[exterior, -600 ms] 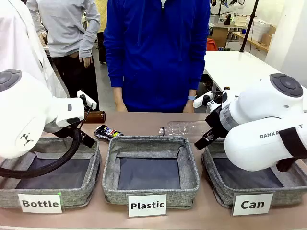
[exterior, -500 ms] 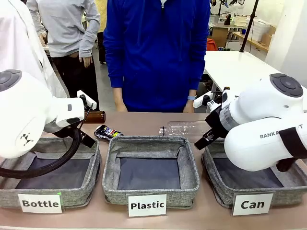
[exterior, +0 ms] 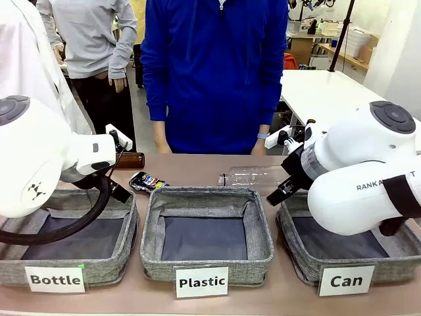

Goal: Sort the can waste into the basket.
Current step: Pick up the can waste from the table and place it in the right Fabric basket.

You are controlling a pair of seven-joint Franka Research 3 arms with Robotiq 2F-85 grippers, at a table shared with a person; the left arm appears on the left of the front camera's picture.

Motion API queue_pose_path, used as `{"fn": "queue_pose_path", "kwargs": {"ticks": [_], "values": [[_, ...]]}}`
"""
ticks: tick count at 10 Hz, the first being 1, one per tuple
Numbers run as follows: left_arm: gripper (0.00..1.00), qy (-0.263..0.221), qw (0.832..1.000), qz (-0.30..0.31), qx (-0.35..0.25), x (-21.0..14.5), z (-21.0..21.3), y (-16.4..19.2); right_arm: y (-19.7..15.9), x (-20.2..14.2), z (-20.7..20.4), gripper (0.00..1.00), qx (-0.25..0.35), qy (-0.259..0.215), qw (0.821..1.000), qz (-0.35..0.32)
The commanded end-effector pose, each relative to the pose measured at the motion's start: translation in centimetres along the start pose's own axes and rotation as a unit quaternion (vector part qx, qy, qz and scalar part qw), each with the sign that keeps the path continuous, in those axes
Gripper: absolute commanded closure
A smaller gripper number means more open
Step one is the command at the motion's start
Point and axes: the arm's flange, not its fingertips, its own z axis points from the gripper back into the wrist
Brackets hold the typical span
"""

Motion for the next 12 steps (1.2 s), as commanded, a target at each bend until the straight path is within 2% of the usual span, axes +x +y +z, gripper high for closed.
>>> {"fn": "queue_pose_path", "kwargs": {"ticks": [1,6,7,9,10,11,12], "values": [[0.00,0.000,1.000,0.000,0.000,0.0,0.0,0.0,0.0,0.0,0.0,0.00,0.000,0.000,1.000,-0.001],[0.00,0.000,1.000,0.000,0.000,0.0,0.0,0.0,0.0,0.0,0.0,0.00,0.000,0.000,1.000,0.000],[0.00,0.000,1.000,0.000,0.000,0.0,0.0,0.0,0.4,0.8,1.4,0.00,0.005,0.003,1.000,0.020],[0.00,-0.001,0.996,0.008,-0.085,1.0,6.1,0.2,0.6,1.6,6.0,0.00,0.070,0.026,0.997,0.027],[0.00,0.011,0.993,-0.002,-0.120,0.6,9.2,0.9,0.2,1.6,9.3,0.00,0.098,0.023,0.995,0.008],[0.00,-0.002,0.983,-0.014,-0.181,-0.6,13.0,2.3,-0.2,1.0,13.6,0.00,0.154,0.023,0.987,-0.028],[0.00,-0.024,0.972,-0.018,-0.234,-2.1,15.7,3.9,-1.0,0.1,17.0,0.00,0.183,0.023,0.979,-0.091]]}}
